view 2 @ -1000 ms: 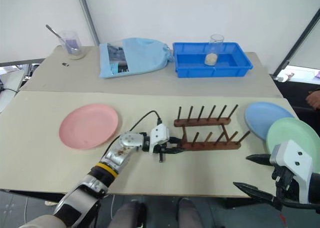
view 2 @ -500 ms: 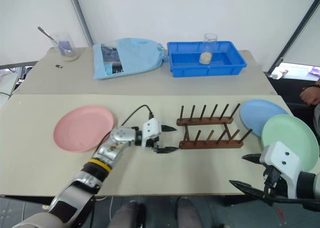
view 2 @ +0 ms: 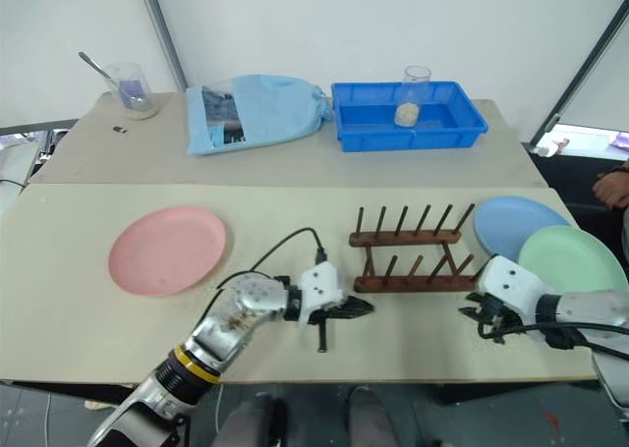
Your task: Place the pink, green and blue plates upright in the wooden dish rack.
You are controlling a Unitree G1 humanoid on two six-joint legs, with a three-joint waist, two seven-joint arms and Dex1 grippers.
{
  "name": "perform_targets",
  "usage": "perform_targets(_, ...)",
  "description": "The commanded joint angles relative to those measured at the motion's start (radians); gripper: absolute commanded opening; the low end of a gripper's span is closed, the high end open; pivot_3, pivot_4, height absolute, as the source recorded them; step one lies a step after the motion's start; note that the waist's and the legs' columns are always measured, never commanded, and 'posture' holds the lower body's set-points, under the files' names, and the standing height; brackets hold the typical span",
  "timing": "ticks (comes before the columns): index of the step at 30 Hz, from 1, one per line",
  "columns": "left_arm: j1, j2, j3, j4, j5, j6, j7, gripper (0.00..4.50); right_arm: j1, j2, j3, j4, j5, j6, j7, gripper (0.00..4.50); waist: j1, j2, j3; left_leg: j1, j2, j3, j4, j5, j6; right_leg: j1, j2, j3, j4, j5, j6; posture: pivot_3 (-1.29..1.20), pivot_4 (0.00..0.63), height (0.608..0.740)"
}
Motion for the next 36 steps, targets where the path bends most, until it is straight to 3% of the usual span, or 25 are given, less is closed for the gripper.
perform_targets(1,-0.021,-0.044,0.004,0.077,0.072,-0.042,0.126,0.00,-0.073,0.030,0.053,0.061,-0.053,-0.061,-0.035,0.02,0.001,0.000,0.000,0.000,0.000,-0.001,-0.001,0.000,0.000,0.000,0.000,0.000,0.001,0.000,0.000,0.00,0.150,0.740)
perform_targets(8,-0.142,-0.123,0.068,0.316,0.131,-0.139,0.312,0.00,-0.225,0.110,0.127,0.177,-0.108,-0.122,-0.083,0.02,0.000,0.000,0.000,0.002,0.000,-0.002,0.000,0.001,0.002,0.001,0.002,0.002,0.001,0.001,0.000,0.00,0.150,0.740)
perform_targets(17,-0.233,-0.146,0.110,0.471,0.145,-0.233,0.345,0.00,-0.396,0.154,0.175,0.344,-0.160,-0.188,-0.110,0.02,-0.001,0.001,0.000,0.001,-0.001,-0.002,0.000,0.002,0.003,0.001,0.002,0.003,0.001,0.002,0.001,0.00,0.150,0.740)
perform_targets(27,-0.219,-0.149,0.107,0.467,0.148,-0.251,0.321,0.00,-0.461,0.181,0.191,0.432,-0.187,-0.252,-0.122,0.02,0.000,0.001,0.000,-0.001,-0.002,-0.002,-0.002,0.002,0.003,0.000,0.002,0.004,0.000,0.006,0.009,0.00,0.150,0.740)
perform_targets(32,-0.141,-0.048,0.141,0.261,0.060,-0.207,0.156,0.00,-0.324,0.117,0.084,0.184,-0.073,-0.140,-0.035,0.02,0.000,0.001,-0.001,0.000,-0.002,-0.002,-0.002,0.002,0.003,0.000,0.002,0.004,0.001,0.005,0.008,0.00,0.150,0.740)
perform_targets(33,-0.121,-0.010,0.156,0.202,0.044,-0.185,0.125,0.26,-0.284,0.104,0.041,0.113,-0.035,-0.104,-0.023,0.00,-0.001,0.002,-0.001,-0.002,-0.001,-0.003,-0.003,0.002,0.003,-0.002,0.002,0.004,0.001,0.005,0.007,0.00,0.150,0.740)
perform_targets(36,-0.062,0.129,0.202,0.019,-0.052,-0.135,-0.018,1.30,-0.127,0.053,-0.133,-0.117,0.103,0.043,0.046,0.90,-0.001,0.003,-0.001,-0.002,0.001,-0.003,-0.005,0.001,0.003,-0.003,0.004,0.004,0.002,0.003,0.005,0.00,0.150,0.740)
